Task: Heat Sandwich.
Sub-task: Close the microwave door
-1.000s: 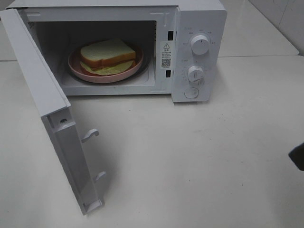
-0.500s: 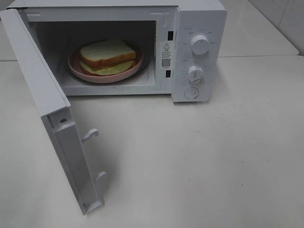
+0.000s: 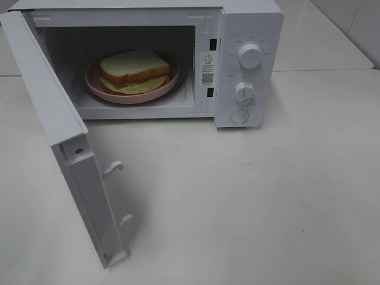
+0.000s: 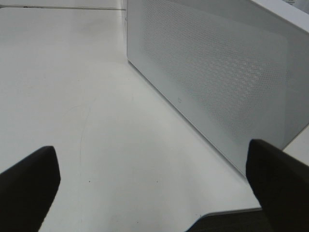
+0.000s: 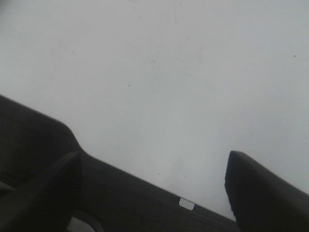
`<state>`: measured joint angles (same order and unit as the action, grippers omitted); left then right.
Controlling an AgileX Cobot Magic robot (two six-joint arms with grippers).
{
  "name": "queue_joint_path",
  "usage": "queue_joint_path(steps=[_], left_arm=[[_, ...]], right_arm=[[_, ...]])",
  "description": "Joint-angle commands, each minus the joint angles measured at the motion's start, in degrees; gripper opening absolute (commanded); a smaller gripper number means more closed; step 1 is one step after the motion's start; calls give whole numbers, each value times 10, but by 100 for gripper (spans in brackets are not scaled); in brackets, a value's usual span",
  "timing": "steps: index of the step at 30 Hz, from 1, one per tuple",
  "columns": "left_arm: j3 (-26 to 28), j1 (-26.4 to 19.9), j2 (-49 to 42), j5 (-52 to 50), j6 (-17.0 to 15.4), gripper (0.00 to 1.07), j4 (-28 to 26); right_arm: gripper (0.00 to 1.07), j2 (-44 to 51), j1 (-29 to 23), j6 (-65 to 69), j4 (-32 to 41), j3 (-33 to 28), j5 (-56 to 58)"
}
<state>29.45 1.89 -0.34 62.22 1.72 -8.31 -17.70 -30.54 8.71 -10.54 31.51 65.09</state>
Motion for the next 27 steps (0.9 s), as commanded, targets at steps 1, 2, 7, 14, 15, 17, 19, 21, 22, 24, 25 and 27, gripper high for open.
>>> queue_joint_path(steps=[1,2,7,14,15,17,19,21,22,24,25,27], left_arm=[[0,-3,-9,-8,1,98,-2],[0,-3,-9,-8,1,98,-2],[0,-3,-9,-8,1,98,-2],[0,-3,-9,-8,1,98,-2],[0,-3,-9,-8,1,98,-2],[0,-3,-9,-8,1,98,-2],[0,-3,-9,-8,1,98,-2],[0,-3,-9,-8,1,98,-2],[0,-3,-9,-8,1,98,-2],[0,-3,-9,-8,1,98,-2],[0,-3,-9,-8,1,98,-2],[0,-3,-9,-8,1,98,-2]], right_arm=[[76,28,43,1,-4,-5,-29],[76,28,43,1,-4,-5,-29],[76,74,99,1,0,-9,-65],[76,127,154,-15,13,-29,-80],[76,135,168,-19,17,-29,-80],[76,139,176,-20,18,-29,-81],[76,150,197,-21,19,-29,-81],[76,159,208,-21,20,-29,-81],[76,159,208,-21,20,-29,-81],[76,175,230,-21,21,-29,-81],[76,182,236,-21,21,-29,-81],[76,190,244,-21,21,-29,-81]])
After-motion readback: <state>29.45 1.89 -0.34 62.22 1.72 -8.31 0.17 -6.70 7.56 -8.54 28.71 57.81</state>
